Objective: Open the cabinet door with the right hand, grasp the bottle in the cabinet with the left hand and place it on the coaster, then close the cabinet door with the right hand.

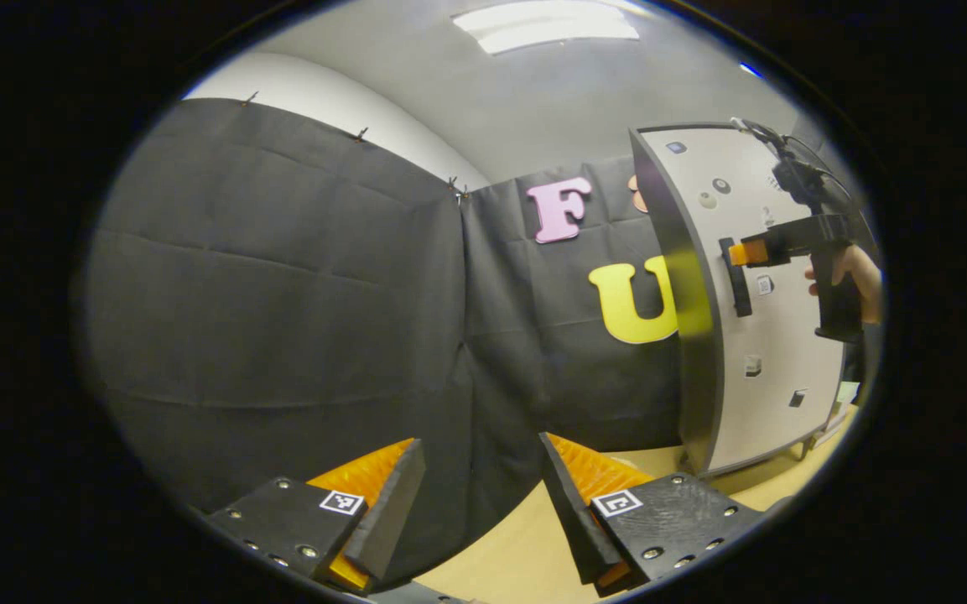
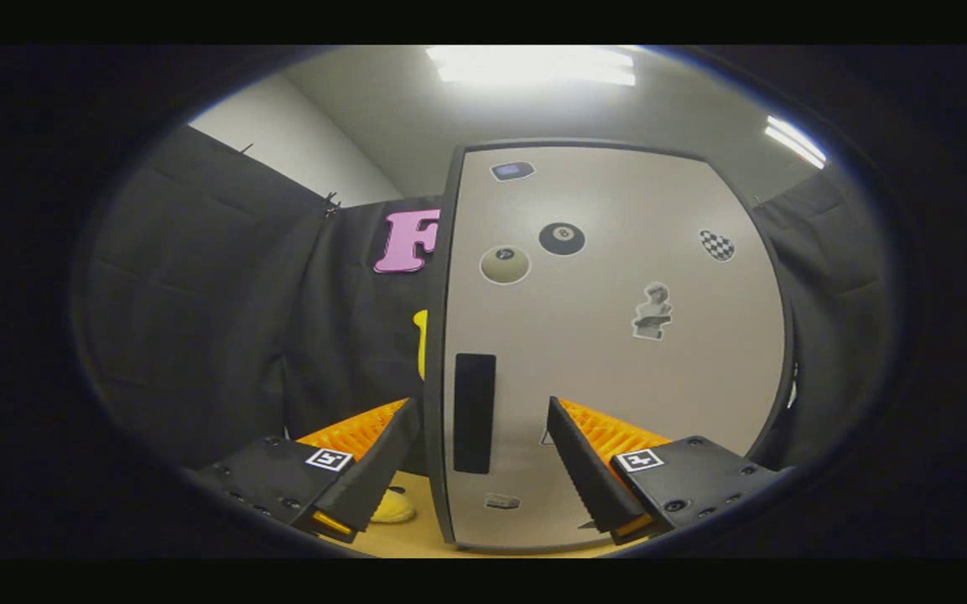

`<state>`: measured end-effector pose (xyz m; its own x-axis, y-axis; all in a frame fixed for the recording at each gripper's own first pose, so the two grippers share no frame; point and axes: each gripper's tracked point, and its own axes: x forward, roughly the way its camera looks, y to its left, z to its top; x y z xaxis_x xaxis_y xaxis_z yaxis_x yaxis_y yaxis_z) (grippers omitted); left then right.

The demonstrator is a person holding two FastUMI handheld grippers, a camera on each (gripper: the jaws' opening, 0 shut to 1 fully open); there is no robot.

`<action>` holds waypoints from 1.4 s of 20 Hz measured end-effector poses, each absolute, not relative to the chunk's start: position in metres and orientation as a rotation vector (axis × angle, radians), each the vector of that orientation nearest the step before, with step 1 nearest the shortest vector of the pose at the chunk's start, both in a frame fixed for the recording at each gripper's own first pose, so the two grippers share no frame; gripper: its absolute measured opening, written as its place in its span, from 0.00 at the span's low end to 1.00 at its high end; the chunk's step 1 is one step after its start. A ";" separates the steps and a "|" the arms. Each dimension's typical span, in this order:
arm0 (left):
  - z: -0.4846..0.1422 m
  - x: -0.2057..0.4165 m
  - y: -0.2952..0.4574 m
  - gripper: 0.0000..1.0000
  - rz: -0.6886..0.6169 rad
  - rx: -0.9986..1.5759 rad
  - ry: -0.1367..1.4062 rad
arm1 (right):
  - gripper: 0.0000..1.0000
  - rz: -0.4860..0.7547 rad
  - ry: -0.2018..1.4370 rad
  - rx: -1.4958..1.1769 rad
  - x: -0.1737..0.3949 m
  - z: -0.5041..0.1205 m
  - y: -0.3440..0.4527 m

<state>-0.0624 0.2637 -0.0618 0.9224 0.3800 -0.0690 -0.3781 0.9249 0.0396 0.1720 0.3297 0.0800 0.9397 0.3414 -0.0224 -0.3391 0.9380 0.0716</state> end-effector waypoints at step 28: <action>-0.044 0.005 0.221 0.80 0.254 0.016 -0.008 | 0.21 0.540 0.308 0.143 0.155 0.045 0.337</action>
<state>0.0046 0.2210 -0.0439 0.9678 0.2513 0.0096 -0.2515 0.9678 0.0146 0.1549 0.3365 0.0449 0.8131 0.5258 -0.2500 -0.4832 0.8490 0.2138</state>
